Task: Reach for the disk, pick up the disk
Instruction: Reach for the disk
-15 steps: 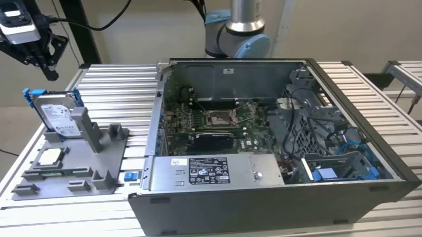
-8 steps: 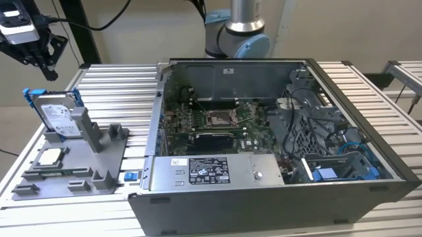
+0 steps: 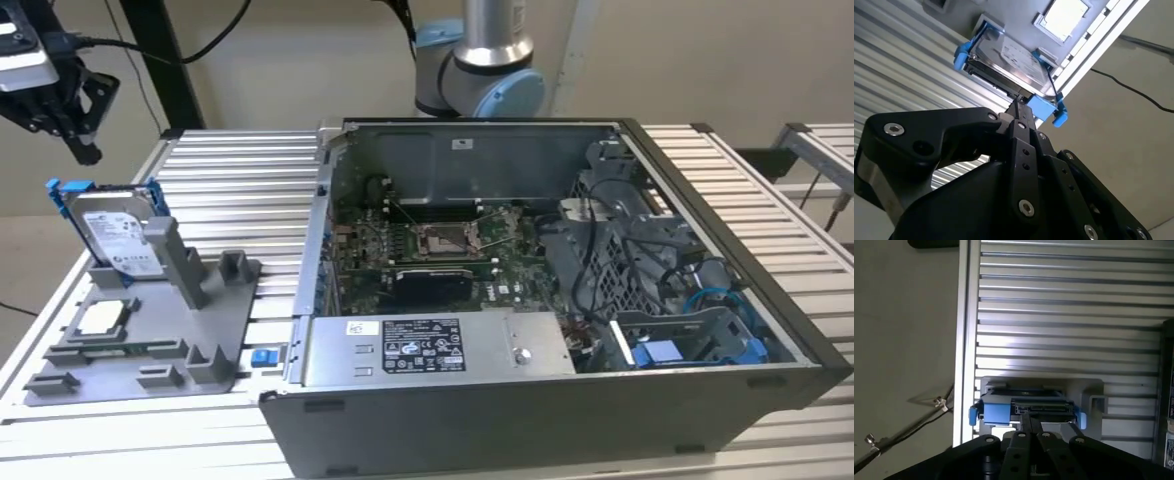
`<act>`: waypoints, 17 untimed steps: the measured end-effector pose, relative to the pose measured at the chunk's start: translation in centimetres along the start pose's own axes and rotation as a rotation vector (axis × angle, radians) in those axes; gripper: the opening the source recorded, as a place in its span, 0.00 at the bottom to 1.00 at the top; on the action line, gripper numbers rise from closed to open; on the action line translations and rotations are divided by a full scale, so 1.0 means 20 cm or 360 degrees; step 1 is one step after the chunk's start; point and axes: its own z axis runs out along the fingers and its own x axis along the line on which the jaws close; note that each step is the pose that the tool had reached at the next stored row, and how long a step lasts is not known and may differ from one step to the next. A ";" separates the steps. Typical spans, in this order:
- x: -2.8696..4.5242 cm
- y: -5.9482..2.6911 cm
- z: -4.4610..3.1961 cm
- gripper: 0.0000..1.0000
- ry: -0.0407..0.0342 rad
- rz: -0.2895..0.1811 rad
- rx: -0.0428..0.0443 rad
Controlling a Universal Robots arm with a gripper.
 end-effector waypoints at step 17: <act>0.100 -0.039 0.010 0.00 0.0012 -0.0007 0.0002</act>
